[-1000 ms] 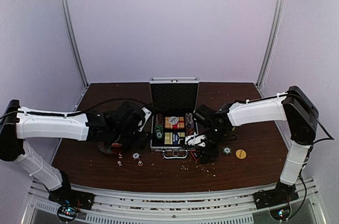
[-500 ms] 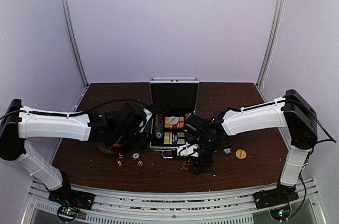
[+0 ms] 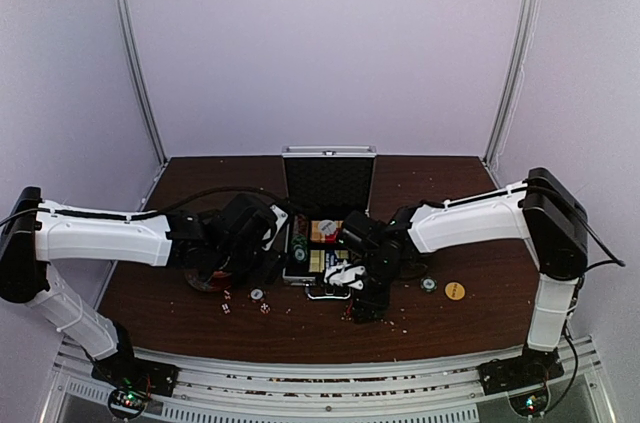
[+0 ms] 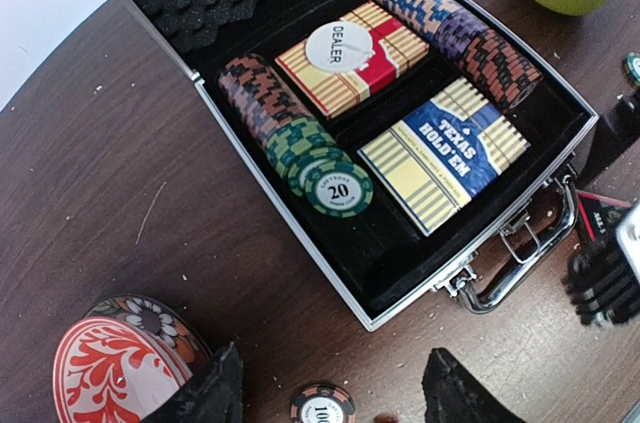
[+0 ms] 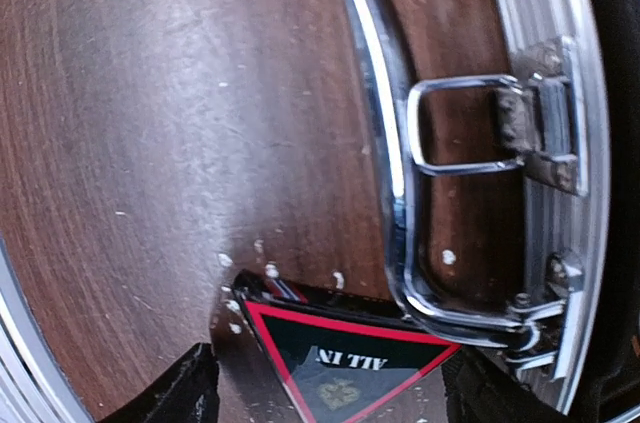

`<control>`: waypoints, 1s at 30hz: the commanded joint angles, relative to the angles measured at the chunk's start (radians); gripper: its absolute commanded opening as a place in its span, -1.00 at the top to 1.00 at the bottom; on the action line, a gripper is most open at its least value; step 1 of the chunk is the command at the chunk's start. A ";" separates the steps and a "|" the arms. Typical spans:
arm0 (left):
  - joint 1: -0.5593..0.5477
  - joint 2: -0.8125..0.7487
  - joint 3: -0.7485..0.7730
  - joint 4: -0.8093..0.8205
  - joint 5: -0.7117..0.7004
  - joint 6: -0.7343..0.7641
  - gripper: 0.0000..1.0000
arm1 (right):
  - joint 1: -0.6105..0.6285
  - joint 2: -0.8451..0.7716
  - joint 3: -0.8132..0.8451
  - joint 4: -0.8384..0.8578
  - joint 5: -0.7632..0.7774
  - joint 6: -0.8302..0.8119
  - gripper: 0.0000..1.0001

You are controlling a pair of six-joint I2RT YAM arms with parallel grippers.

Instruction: Pack up texas hold em set

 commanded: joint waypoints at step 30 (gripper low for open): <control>0.002 -0.025 -0.039 0.021 0.009 -0.025 -0.26 | 0.081 0.014 0.099 -0.187 -0.095 -0.142 -0.78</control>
